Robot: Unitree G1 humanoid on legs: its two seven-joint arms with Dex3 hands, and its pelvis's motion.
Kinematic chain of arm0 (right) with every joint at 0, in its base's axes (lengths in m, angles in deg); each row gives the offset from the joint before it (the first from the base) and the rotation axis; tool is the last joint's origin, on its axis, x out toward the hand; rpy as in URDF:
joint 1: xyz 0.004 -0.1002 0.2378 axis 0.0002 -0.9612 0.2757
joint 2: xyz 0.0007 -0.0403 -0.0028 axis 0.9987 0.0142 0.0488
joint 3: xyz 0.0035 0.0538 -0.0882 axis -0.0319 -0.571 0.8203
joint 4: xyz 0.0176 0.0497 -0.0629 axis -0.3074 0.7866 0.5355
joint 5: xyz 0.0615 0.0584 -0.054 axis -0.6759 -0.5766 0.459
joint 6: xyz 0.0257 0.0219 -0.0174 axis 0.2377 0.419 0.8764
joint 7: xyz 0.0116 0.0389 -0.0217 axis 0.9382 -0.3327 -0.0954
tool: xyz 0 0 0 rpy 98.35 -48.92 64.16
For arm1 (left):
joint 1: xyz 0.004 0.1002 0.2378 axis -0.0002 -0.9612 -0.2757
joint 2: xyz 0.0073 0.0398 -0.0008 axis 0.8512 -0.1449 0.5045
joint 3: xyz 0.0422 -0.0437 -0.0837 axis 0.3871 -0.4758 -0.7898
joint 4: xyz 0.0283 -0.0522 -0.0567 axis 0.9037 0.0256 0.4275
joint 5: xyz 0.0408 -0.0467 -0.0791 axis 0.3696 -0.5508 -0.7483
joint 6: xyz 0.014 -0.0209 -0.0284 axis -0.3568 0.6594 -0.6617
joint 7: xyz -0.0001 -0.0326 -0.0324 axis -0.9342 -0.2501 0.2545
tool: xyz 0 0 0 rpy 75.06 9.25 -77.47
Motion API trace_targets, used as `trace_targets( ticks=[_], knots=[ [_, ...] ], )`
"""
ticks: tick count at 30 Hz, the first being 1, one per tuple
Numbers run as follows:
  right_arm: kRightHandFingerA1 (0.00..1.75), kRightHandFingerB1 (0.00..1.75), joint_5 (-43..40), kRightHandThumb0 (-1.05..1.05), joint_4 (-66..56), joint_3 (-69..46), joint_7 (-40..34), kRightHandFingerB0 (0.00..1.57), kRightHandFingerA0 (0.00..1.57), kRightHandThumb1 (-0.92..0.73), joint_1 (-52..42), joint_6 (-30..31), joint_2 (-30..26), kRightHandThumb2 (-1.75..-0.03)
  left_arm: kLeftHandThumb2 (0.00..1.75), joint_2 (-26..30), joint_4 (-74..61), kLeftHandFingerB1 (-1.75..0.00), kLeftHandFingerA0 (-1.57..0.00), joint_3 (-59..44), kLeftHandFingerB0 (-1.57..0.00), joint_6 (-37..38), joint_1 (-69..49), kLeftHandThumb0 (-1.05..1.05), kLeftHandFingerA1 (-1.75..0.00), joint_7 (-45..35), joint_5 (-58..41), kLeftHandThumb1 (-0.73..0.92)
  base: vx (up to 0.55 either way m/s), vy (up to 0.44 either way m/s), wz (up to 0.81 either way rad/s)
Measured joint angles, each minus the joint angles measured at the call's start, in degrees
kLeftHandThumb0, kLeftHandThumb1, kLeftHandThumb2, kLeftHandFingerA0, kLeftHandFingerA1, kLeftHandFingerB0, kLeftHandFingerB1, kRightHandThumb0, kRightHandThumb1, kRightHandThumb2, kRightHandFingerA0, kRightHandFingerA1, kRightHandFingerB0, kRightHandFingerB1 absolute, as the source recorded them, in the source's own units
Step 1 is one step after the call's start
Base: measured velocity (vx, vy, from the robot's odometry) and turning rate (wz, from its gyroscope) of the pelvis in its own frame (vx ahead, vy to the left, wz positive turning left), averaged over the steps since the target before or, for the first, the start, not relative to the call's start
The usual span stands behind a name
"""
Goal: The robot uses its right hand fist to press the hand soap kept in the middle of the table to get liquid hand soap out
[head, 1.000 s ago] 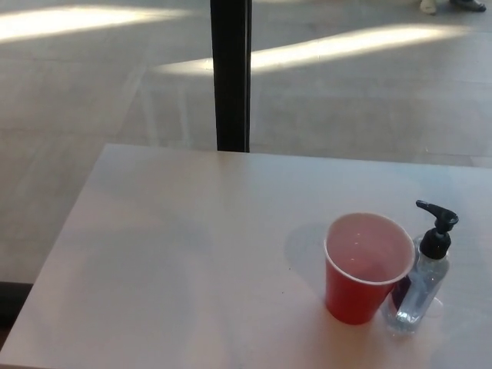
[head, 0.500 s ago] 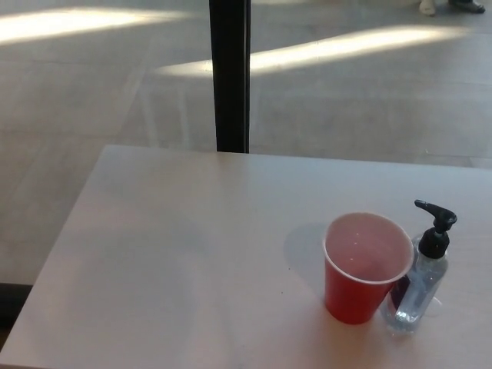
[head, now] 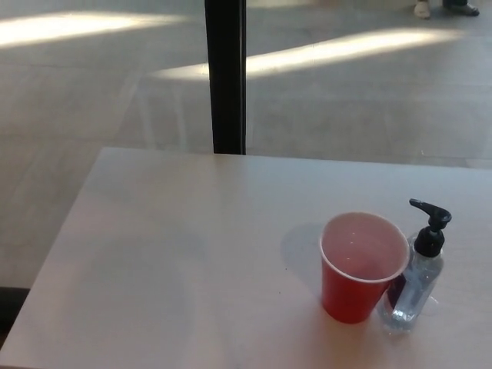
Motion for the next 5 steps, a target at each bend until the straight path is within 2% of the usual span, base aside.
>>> trace_targets(
  ticks=[1,2,4,5],
  knots=[
    [1.27,0.77,0.48,-0.45,1.09,1.02,-0.19,0.57,1.05,-0.53,-0.75,-0.54,0.66,-0.95,0.63,0.01,0.00,-0.53,-0.70,-0.08,-0.49,0.00,-0.08,-0.62,-0.66,-0.01,-0.01,0.77,0.00,0.000,0.00],
    [1.28,0.67,1.34,-0.47,3.05,3.16,-0.62,0.54,0.78,-0.70,-2.08,-1.42,1.72,-0.62,0.63,0.05,0.00,-0.53,-0.66,-0.23,-0.48,0.02,-0.17,-0.61,-0.63,-0.05,-0.05,0.78,0.00,0.000,0.00],
    [1.23,0.70,2.69,-0.49,4.40,6.87,-1.40,0.58,0.81,-0.70,-4.00,-2.09,4.45,-0.61,0.64,0.25,0.00,-0.53,-0.66,-0.51,-0.47,0.02,-0.28,-0.60,-0.63,-0.10,-0.12,0.78,0.00,0.000,0.00],
    [1.06,0.60,3.38,-0.49,4.18,9.01,-1.94,0.39,0.66,-0.74,-4.93,-2.11,5.90,-0.62,0.64,0.33,0.00,-0.52,-0.65,-0.61,-0.45,0.02,-0.34,-0.61,-0.63,-0.11,-0.15,0.78,0.00,0.000,0.00]
  ],
)
